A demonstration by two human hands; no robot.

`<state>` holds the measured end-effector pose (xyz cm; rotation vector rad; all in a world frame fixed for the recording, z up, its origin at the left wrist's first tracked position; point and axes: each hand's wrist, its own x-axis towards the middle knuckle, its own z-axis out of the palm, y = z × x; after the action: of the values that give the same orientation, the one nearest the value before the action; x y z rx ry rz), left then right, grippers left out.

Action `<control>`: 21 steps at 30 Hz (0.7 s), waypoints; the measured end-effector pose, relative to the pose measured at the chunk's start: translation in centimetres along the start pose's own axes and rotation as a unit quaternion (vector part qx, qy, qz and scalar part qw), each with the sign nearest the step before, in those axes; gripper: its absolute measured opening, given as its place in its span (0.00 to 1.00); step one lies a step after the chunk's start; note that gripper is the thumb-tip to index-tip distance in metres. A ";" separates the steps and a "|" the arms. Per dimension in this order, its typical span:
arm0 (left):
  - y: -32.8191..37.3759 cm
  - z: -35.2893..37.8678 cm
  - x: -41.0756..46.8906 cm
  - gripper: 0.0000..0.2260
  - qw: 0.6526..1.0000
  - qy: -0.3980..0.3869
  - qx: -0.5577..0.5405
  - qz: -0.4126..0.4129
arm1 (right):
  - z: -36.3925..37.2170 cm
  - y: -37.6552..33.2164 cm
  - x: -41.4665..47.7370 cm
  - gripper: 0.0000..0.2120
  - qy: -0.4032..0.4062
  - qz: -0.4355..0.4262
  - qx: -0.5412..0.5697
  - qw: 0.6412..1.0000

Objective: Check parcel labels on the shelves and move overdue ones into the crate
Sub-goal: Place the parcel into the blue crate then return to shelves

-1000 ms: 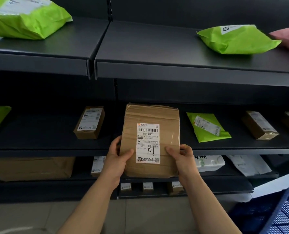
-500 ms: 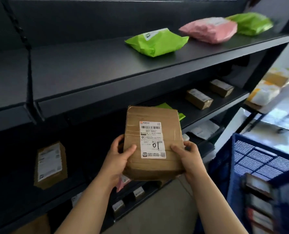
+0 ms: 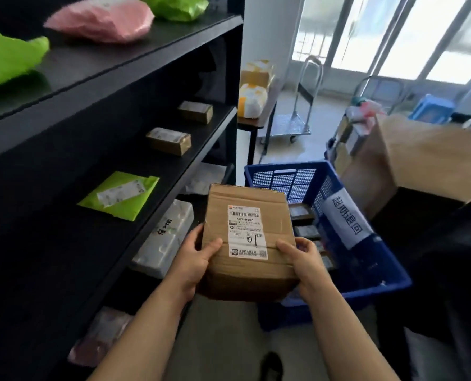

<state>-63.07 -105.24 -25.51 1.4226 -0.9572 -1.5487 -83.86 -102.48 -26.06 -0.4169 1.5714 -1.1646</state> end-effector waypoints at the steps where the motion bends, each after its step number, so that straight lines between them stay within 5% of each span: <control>1: 0.2 1.8 1.0 0.27 1.000 -0.015 0.007 -0.005 | -1.4 -0.5 0.9 0.25 0.009 0.005 0.014 1.000; 11: 0.6 19.6 13.1 0.23 0.991 -0.101 0.081 -0.043 | -13.3 -5.1 13.4 0.28 0.090 0.056 0.084 0.991; 21: -4.5 29.9 25.9 0.20 0.965 -0.140 0.179 -0.133 | -20.5 -3.9 25.8 0.23 0.154 0.133 0.136 0.970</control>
<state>-94.22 -127.09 -37.31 1.6627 -1.3106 -1.8806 -112.32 -114.50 -38.06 0.1608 1.6389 -1.2513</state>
